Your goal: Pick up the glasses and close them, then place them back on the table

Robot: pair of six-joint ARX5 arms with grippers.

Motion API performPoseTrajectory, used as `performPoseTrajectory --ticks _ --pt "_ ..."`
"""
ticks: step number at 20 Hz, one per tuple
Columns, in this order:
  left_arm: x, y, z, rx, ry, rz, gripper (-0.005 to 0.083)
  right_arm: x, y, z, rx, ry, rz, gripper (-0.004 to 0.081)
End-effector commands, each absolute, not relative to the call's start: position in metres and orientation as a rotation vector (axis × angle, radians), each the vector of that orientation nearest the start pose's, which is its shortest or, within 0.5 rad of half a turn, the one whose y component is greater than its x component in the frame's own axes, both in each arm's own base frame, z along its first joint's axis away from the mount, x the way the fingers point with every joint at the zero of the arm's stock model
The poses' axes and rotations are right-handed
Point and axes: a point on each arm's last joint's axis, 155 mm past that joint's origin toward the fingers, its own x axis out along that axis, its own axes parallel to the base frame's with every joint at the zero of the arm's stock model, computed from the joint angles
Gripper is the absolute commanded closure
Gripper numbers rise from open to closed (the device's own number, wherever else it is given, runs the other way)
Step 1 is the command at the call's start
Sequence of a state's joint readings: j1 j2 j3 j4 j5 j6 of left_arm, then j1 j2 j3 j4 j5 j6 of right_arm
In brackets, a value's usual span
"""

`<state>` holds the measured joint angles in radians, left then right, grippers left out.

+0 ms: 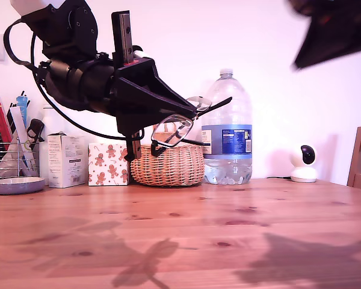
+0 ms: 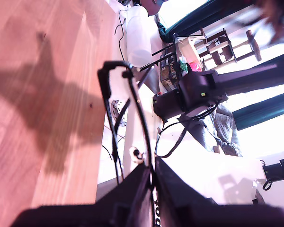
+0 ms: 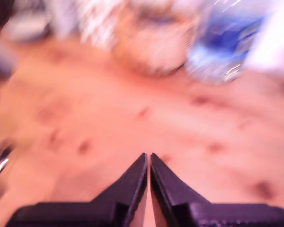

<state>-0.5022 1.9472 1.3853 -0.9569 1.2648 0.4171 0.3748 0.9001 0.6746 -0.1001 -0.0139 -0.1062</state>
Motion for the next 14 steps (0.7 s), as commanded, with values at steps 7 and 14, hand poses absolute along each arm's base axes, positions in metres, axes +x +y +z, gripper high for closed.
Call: performPoseTrajectory --ticks 7,14 --pt "0.237 -0.331 0.150 -0.359 1.180 -1.663 0.0795 0.288 0.071 0.257 -0.144 0.102 0.274 0.0783" --pt "0.244 -0.336 0.148 -0.353 1.147 -1.665 0.0795 0.255 0.066 0.241 -0.102 0.122 0.298 0.0783"
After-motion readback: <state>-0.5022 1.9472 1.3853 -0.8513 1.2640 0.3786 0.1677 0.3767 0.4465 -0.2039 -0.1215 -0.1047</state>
